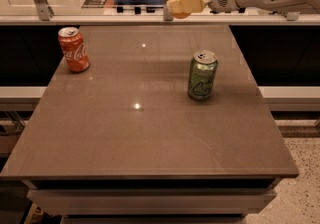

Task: Move orange near coke can

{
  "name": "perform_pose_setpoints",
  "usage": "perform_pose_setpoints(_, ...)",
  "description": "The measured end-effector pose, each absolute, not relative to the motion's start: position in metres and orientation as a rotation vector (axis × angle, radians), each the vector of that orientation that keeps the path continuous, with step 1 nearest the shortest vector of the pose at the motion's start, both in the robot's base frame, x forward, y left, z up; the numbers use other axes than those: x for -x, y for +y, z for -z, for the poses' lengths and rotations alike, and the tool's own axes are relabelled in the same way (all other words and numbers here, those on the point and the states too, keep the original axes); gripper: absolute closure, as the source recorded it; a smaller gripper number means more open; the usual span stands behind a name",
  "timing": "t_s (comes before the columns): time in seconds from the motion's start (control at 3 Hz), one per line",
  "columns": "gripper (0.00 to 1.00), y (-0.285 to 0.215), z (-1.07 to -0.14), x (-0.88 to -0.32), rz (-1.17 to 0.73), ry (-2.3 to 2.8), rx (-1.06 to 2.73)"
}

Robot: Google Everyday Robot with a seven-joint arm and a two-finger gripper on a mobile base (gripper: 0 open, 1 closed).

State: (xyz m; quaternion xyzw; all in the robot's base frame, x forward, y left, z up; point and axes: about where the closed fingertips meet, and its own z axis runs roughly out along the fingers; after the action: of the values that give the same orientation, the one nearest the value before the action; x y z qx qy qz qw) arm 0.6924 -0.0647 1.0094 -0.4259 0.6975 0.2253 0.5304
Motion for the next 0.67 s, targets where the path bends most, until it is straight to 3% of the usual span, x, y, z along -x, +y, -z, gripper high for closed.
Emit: perform_pose_setpoints(0.67,1.00,0.001,-1.021,-0.671,-0.528,1.650,0.999)
